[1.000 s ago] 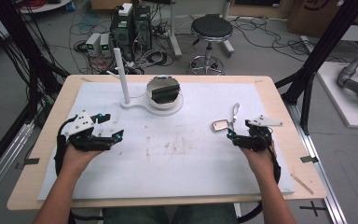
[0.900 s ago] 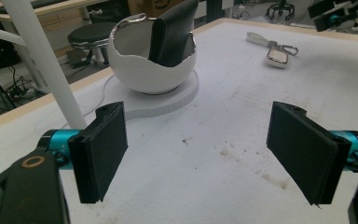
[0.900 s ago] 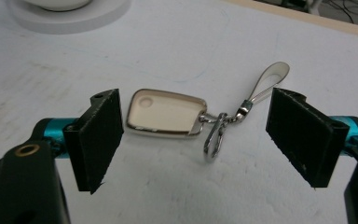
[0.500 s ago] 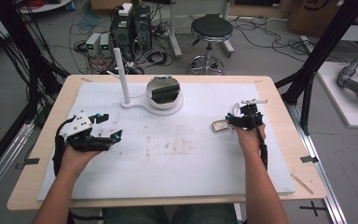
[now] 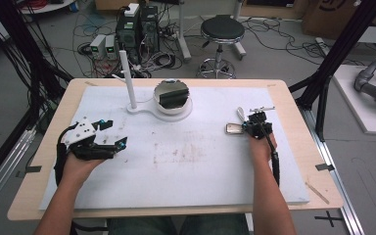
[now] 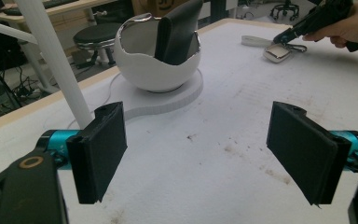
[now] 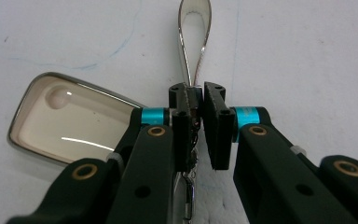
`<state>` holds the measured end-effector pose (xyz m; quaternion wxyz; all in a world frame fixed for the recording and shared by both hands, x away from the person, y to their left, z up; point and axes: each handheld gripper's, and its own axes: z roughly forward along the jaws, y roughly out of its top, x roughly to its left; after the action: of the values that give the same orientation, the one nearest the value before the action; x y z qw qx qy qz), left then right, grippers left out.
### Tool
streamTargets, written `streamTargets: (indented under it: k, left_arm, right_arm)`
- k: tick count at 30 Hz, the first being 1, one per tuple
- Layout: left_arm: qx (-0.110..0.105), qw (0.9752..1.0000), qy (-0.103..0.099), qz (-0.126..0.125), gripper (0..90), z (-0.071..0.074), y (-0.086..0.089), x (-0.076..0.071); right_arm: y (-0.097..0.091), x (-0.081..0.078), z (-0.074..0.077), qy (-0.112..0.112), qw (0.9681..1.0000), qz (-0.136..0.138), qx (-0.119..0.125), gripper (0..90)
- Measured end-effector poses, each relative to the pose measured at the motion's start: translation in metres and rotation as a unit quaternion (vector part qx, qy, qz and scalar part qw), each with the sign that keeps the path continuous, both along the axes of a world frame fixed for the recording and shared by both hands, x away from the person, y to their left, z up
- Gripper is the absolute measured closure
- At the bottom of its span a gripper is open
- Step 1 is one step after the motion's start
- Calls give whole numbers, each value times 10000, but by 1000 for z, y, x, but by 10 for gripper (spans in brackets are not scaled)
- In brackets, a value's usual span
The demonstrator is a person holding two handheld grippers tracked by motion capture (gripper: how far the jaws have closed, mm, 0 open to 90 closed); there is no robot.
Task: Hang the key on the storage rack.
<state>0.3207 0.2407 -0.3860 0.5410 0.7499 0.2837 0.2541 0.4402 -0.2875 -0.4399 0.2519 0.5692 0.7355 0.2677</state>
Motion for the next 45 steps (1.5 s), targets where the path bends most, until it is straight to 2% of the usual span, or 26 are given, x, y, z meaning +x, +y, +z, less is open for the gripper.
streamTargets:
  k: [2,10,13,20,26,32,38,40,42,45]
  left_arm:
    - [-13,10000,0,21,199,0,1,0]
    - [-22,10000,-28,45,199,1,2,1]
    - [-33,10000,-38,50,199,1,2,0]
    - [-88,9999,-61,116,199,4,7,-1]
    - [-129,9998,-82,159,199,7,13,-4]
    - [-127,9997,-107,151,199,11,16,-10]
    - [-221,9995,-90,203,199,14,19,-21]
    - [-210,9995,-119,186,199,16,19,-27]
    - [-199,9996,-139,172,199,17,21,-33]
    - [-220,9994,-156,218,198,18,27,-40]
  right_arm:
    - [-1,-1,2,-27,10000,30,-50,833]
    - [-8,-16,25,-672,9974,189,185,834]
    - [-8,-22,35,-892,9951,264,333,834]
    - [5,-42,60,-1358,9875,687,402,834]
    - [23,-59,85,-1755,9766,1123,532,834]
    - [57,-67,112,-2072,9636,1594,560,834]
    - [96,-68,133,-2259,9504,2061,571,834]
    - [111,-68,136,-2327,9448,2237,568,834]
    - [125,-67,139,-2331,9411,2370,624,834]
    - [147,-64,142,-2352,9337,2619,652,834]
